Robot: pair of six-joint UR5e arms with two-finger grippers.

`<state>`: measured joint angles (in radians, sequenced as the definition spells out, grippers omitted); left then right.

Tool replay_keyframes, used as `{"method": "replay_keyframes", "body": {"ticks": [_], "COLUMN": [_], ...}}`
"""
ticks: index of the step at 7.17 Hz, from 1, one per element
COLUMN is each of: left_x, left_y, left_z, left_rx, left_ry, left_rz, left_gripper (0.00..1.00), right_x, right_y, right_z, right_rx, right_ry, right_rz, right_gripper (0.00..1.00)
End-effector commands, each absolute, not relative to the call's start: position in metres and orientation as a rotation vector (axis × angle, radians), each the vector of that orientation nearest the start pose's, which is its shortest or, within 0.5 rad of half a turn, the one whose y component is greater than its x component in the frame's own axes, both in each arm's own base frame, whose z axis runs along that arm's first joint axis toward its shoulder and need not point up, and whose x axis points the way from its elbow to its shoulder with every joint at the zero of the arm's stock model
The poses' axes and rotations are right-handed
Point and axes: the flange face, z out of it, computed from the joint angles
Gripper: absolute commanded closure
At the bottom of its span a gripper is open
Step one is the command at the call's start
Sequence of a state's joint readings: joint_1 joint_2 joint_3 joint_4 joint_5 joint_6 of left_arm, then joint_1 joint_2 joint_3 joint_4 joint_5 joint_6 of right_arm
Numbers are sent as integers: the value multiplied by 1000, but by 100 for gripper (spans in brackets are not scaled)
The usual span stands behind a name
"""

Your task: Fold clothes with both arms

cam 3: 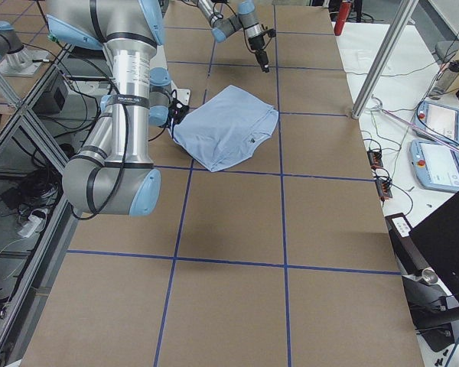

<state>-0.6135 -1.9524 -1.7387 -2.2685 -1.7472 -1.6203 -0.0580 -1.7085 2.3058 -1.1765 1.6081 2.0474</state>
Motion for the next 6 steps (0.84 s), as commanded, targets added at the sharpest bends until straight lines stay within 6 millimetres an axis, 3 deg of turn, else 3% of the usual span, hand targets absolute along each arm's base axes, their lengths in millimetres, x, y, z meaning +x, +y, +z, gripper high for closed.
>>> {"method": "replay_keyframes", "body": {"ticks": [1,2,3,4,5,6], "left_x": [447,472,486,490,496,496], "left_y": [-376,-349,-337,-336,-332,-331], "left_z": [274,282,291,296,302,305], "left_rx": [22,-17,6,-17,-33,-35], "left_ry": [1214,1163,1123,1080,1032,1025], "left_rz": [-542,-588,-602,-649,-663,-664], "left_gripper": [32,32,32,32,32,32], "right_x": [-407,-401,-403,-416,-416,-415], "right_y": [-132,-168,-218,-251,-277,-285], "right_z": [334,341,329,324,323,327], "right_rx": [-191,-134,-66,26,43,8], "right_ry": [-985,-985,-1028,-1039,-1039,-1034], "right_rz": [453,521,567,532,560,559], "right_gripper": [0,0,0,0,0,0]}}
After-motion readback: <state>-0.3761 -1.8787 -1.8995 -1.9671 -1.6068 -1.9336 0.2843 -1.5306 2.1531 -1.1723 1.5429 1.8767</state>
